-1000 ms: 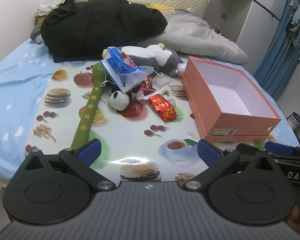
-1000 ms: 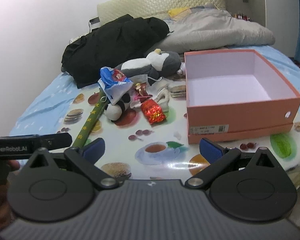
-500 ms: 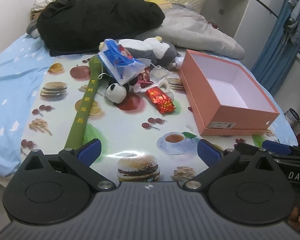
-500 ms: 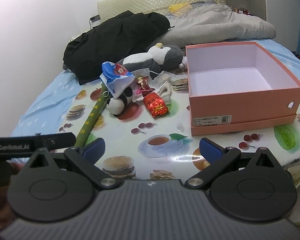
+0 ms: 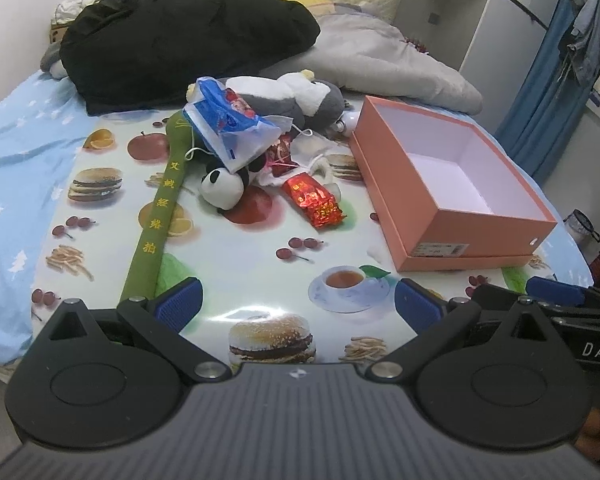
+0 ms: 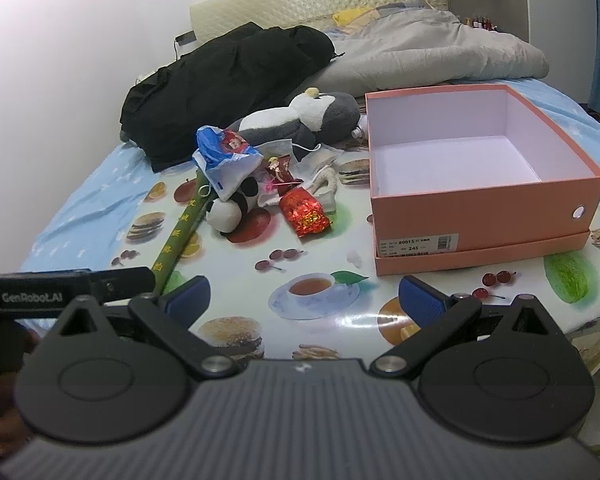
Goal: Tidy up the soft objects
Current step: 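Move both grippers toward the pile of items beside the pink box, then grasp the small panda plush with the left gripper while the right gripper grasps the red tea packet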
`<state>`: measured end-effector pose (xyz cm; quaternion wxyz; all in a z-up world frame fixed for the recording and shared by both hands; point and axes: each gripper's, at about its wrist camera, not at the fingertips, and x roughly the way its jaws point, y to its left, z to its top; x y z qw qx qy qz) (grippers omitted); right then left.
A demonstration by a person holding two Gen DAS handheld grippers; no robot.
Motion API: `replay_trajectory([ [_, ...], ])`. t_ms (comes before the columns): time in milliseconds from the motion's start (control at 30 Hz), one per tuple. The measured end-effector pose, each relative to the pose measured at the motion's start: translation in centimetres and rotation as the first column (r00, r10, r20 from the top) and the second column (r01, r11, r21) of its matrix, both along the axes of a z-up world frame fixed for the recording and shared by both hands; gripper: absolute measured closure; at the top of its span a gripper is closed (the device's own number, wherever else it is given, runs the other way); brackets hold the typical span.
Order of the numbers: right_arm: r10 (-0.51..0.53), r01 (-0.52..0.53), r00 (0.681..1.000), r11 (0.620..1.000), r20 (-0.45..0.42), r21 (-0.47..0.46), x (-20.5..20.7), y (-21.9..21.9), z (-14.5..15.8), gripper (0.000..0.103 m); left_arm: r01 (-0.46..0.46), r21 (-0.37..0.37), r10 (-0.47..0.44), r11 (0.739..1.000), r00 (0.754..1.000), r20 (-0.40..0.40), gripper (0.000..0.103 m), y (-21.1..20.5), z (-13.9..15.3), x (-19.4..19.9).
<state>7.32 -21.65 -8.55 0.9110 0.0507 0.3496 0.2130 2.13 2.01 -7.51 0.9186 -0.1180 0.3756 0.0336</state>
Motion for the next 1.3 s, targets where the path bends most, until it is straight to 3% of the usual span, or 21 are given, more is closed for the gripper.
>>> replay_trajectory([
  [433, 0.027, -0.025, 0.999, 0.999, 0.047, -0.032, 0.0, 0.7, 0.3, 0.0, 0.01, 0.037, -0.011, 0.999, 0.999, 0.03, 0.0, -0.1, 0.5, -0.2],
  [667, 0.031, -0.028, 0.997, 0.999, 0.064, -0.034, 0.3, 0.9, 0.5, 0.0, -0.021, -0.035, 0.022, 0.999, 0.999, 0.027, 0.0, 0.9, -0.5, -0.1],
  [800, 0.063, -0.062, 0.996, 0.998, 0.055, -0.026, 0.8, 1.2, 0.3, 0.0, -0.035, -0.034, 0.036, 0.999, 0.999, 0.017, 0.001, 1.5, -1.3, 0.4],
  [1000, 0.115, -0.114, 0.993, 0.993, 0.03, -0.036, 2.1, 2.8, -0.7, 0.0, -0.056, -0.011, 0.056, 0.998, 0.998, 0.013, 0.001, 2.5, -2.5, 2.1],
  [1300, 0.202, -0.2, 0.979, 0.978, 0.03, -0.057, 6.0, 6.5, -2.2, 0.006, -0.066, -0.025, 0.066, 0.998, 0.998, -0.014, 0.01, 5.4, -4.7, 6.5],
])
